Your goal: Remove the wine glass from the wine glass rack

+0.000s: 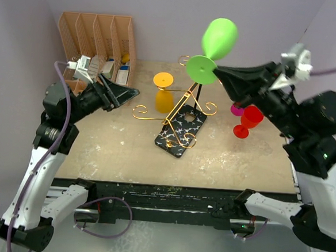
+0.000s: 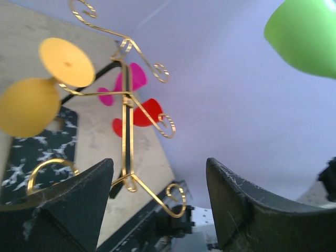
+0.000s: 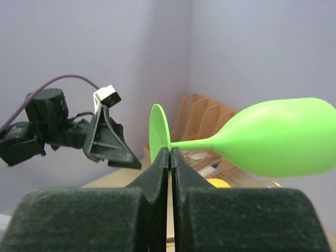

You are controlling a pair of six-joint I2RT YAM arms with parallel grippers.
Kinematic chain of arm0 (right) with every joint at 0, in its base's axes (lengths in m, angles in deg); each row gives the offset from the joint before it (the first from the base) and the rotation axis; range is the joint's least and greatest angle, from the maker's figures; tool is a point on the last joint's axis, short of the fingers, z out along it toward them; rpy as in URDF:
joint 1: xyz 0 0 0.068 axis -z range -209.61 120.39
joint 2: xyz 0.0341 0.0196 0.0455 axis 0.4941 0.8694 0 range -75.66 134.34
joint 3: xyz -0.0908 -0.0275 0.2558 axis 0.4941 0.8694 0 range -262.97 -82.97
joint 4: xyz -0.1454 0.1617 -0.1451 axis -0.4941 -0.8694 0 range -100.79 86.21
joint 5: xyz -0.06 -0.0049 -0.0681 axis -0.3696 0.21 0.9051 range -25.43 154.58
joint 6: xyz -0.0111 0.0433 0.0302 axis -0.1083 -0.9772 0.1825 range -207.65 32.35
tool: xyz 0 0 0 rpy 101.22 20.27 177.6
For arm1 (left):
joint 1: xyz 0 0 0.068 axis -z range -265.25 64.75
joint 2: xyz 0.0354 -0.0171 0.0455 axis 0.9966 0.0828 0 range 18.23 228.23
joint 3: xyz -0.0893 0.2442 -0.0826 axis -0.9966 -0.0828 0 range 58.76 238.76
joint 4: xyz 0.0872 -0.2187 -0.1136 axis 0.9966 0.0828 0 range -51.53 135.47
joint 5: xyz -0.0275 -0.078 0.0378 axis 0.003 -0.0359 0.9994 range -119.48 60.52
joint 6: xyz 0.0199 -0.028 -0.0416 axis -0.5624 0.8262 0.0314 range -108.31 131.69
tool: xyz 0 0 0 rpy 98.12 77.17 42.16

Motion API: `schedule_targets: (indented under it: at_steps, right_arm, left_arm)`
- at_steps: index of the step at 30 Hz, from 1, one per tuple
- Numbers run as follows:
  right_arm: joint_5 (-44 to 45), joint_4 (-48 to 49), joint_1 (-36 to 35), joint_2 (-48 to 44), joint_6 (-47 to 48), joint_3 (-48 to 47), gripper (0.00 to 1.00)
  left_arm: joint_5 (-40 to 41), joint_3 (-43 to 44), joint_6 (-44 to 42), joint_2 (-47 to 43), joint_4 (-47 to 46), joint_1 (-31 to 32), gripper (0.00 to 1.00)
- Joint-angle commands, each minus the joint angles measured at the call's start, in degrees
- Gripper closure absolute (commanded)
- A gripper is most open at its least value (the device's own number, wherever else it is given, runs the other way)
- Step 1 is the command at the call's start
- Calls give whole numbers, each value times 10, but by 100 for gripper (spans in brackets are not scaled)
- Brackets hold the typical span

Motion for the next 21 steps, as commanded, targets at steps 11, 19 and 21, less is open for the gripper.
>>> schedule_targets:
  at_steps: [11, 19, 21]
  right_arm:
    - [276, 62, -107, -120, 240, 217, 100]
    - [499, 190, -295, -54, 459, 265, 100]
    - [518, 235, -319, -39, 502, 276, 100]
  left_arm:
    - [-252, -30, 472, 116, -382, 5, 26]
    - [-262, -44, 489, 124, -359, 5, 26]
    - [-262, -49, 496, 123, -363, 5, 26]
